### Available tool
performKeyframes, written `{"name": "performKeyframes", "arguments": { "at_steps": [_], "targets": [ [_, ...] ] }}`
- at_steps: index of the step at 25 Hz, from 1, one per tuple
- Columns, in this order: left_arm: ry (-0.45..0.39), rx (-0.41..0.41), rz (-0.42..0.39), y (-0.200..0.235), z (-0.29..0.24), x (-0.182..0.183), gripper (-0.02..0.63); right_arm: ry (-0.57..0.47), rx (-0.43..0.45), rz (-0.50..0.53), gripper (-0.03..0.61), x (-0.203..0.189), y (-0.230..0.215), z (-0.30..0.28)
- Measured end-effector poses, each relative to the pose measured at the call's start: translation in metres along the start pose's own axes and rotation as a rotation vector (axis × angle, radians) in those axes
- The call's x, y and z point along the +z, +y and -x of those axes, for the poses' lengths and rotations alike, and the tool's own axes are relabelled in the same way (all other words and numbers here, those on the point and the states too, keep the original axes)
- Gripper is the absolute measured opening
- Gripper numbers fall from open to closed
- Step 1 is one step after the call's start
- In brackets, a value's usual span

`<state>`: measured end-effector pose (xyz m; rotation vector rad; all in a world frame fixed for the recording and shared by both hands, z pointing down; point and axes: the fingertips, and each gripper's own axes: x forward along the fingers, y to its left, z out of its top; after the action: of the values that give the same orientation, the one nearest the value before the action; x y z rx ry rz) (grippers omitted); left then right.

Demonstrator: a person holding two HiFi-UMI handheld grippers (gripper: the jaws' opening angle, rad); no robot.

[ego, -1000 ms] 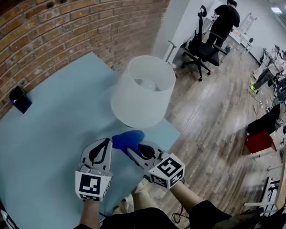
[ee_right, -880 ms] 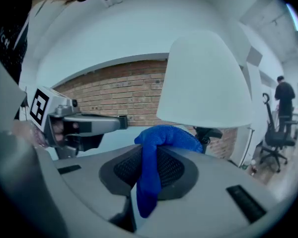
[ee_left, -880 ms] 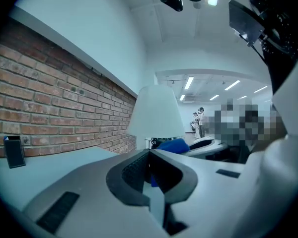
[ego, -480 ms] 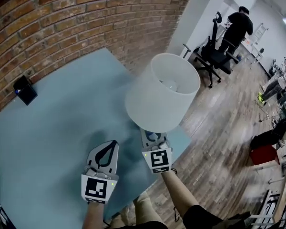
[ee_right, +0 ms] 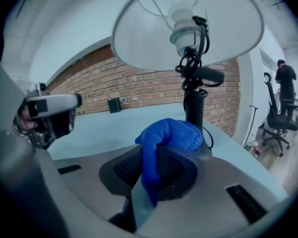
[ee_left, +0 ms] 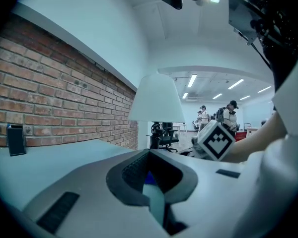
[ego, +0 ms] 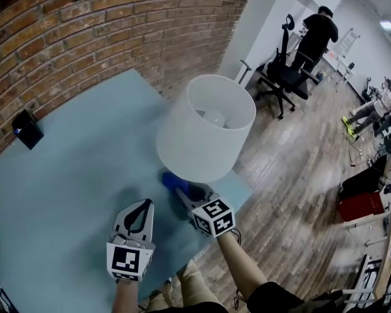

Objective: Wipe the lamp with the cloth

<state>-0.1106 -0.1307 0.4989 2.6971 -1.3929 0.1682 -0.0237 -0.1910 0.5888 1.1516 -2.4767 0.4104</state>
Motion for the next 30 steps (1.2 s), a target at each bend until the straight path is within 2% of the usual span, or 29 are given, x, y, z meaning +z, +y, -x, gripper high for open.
{"name": "performKeyframes", "arguments": {
  "at_steps": [2, 7, 9, 11, 14, 17, 20, 22, 25, 30],
  "targets": [
    [0.005, -0.013, 0.009, -0.007, -0.004, 0.001, 0.009, -0.081, 0.014, 0.019, 0.061, 0.01, 0.001, 0.028],
    [0.015, -0.033, -0.009, -0.023, -0.016, 0.004, 0.009, -0.32, -0.068, 0.091, 0.061, 0.038, -0.04, 0.085],
    [0.011, -0.021, -0.008, -0.026, -0.023, 0.007, 0.009, -0.388, -0.027, 0.088, 0.061, 0.048, -0.053, 0.091],
    [0.015, -0.014, -0.034, -0.029, -0.032, 0.007, 0.009, -0.415, 0.056, 0.083, 0.061, 0.053, -0.057, 0.085],
    [0.023, 0.002, -0.037, -0.034, -0.047, 0.009, 0.009, -0.338, 0.118, 0.108, 0.061, 0.043, -0.06, 0.056],
    [0.023, 0.007, -0.018, -0.038, -0.056, 0.014, 0.009, -0.164, 0.129, 0.119, 0.061, 0.015, -0.065, 0.027],
    [0.03, 0.017, -0.014, -0.038, -0.06, 0.014, 0.009, 0.02, 0.135, 0.07, 0.061, -0.017, -0.075, 0.016],
    [0.025, 0.03, -0.007, -0.036, -0.059, 0.013, 0.009, 0.068, 0.16, 0.032, 0.061, -0.024, -0.082, 0.021],
    [0.037, 0.06, 0.03, -0.033, -0.057, 0.014, 0.009, 0.044, 0.213, -0.001, 0.061, -0.016, -0.098, 0.047],
    [0.07, 0.13, 0.025, -0.019, -0.055, 0.012, 0.009, -0.168, 0.415, -0.064, 0.061, 0.038, -0.136, 0.091]
  ]
}}
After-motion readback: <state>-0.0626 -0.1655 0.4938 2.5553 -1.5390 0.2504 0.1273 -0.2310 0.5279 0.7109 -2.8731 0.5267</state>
